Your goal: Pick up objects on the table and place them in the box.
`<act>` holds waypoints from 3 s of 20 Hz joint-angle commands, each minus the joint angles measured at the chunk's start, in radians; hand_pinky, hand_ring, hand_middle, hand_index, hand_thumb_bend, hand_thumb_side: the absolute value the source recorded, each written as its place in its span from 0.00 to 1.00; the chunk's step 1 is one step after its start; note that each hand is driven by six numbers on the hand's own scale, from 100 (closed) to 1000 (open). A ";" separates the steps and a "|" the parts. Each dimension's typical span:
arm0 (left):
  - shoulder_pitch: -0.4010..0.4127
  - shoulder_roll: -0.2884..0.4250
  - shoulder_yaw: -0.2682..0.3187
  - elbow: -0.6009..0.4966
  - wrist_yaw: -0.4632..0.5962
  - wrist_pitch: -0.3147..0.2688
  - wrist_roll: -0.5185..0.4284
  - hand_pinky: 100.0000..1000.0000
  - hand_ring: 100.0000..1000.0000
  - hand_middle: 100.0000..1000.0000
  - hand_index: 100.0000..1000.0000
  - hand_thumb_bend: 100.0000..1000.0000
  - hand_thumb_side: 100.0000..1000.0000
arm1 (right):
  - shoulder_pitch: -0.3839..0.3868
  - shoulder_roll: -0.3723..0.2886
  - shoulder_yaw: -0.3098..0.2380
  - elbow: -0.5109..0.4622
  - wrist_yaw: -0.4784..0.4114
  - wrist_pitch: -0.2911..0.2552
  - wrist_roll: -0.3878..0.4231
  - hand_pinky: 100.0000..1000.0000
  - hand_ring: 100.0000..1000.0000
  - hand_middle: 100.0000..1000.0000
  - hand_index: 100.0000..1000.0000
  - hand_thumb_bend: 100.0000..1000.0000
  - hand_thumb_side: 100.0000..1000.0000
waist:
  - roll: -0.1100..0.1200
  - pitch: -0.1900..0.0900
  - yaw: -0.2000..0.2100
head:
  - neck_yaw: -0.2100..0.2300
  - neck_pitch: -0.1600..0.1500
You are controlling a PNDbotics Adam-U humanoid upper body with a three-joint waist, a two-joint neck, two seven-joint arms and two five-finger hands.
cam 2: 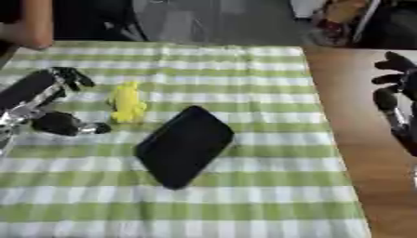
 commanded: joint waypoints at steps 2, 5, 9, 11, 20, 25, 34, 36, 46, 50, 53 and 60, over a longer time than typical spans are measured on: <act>-0.011 0.036 0.011 -0.019 -0.002 -0.004 0.001 0.52 0.61 0.68 0.77 1.00 0.53 | -0.012 -0.022 -0.007 -0.019 0.001 -0.001 0.002 0.54 0.65 0.75 0.93 0.62 0.99 | 0.002 -0.014 -0.002 | 0.000 -0.016; -0.011 0.037 0.012 -0.019 -0.002 -0.003 0.002 0.52 0.61 0.69 0.77 1.00 0.53 | -0.012 -0.023 -0.008 -0.019 0.001 0.000 0.001 0.54 0.65 0.75 0.93 0.62 0.99 | 0.003 -0.014 -0.003 | -0.001 -0.016; -0.011 0.037 0.011 -0.019 -0.002 -0.004 0.002 0.53 0.61 0.68 0.77 1.00 0.53 | -0.011 -0.022 -0.008 -0.019 0.001 0.000 0.002 0.54 0.65 0.75 0.93 0.62 0.99 | 0.003 -0.013 -0.003 | -0.001 -0.016; -0.011 0.038 0.012 -0.020 -0.002 -0.005 0.001 0.53 0.61 0.68 0.77 1.00 0.53 | -0.011 -0.023 -0.008 -0.019 0.001 0.000 0.002 0.54 0.65 0.75 0.93 0.62 0.99 | 0.003 -0.013 -0.003 | -0.001 -0.016; -0.078 0.161 -0.049 0.029 0.050 -0.034 -0.032 0.55 0.64 0.70 0.83 1.00 0.53 | -0.008 -0.026 -0.004 -0.016 0.001 -0.001 0.006 0.54 0.65 0.75 0.93 0.62 0.99 | 0.008 -0.019 -0.005 | -0.002 -0.015; -0.195 0.228 -0.117 0.131 0.076 -0.066 -0.071 0.58 0.66 0.71 0.85 0.99 0.51 | -0.008 -0.026 0.000 -0.013 0.000 -0.003 0.010 0.54 0.65 0.75 0.93 0.63 0.99 | 0.011 -0.020 -0.009 | 0.003 -0.015; -0.298 0.180 -0.160 0.261 0.032 -0.109 -0.092 0.58 0.67 0.71 0.86 0.98 0.51 | -0.008 -0.027 -0.001 -0.012 -0.002 -0.004 0.011 0.54 0.65 0.75 0.93 0.63 0.99 | 0.010 -0.017 -0.011 | 0.002 -0.012; -0.303 0.175 -0.161 0.271 0.027 -0.114 -0.090 0.58 0.66 0.71 0.86 0.98 0.51 | -0.009 -0.026 -0.001 -0.012 -0.002 -0.004 0.012 0.54 0.65 0.75 0.93 0.63 0.98 | 0.010 -0.017 -0.010 | 0.001 -0.012; -0.385 0.088 -0.162 0.395 -0.020 -0.087 -0.063 0.56 0.65 0.71 0.86 0.98 0.53 | -0.008 -0.024 0.002 -0.009 -0.002 -0.005 0.015 0.54 0.65 0.75 0.93 0.63 0.98 | 0.003 -0.021 -0.002 | 0.003 -0.010; -0.441 0.026 -0.162 0.481 -0.055 -0.083 -0.039 0.56 0.64 0.71 0.86 1.00 0.55 | -0.007 -0.023 0.004 -0.007 -0.003 -0.006 0.018 0.54 0.65 0.75 0.93 0.63 0.98 | 0.000 -0.022 0.001 | 0.006 -0.011; -0.463 -0.006 -0.163 0.534 -0.076 -0.084 -0.024 0.55 0.64 0.71 0.86 1.00 0.54 | -0.007 -0.022 0.006 -0.005 -0.004 -0.007 0.020 0.54 0.65 0.75 0.93 0.63 0.98 | 0.000 -0.021 0.001 | 0.008 -0.010; -0.475 -0.042 -0.177 0.606 -0.096 -0.105 -0.022 0.56 0.65 0.71 0.86 1.00 0.53 | -0.008 -0.020 0.007 -0.007 -0.006 -0.008 0.023 0.54 0.65 0.75 0.93 0.63 0.98 | 0.000 -0.021 -0.001 | 0.012 -0.009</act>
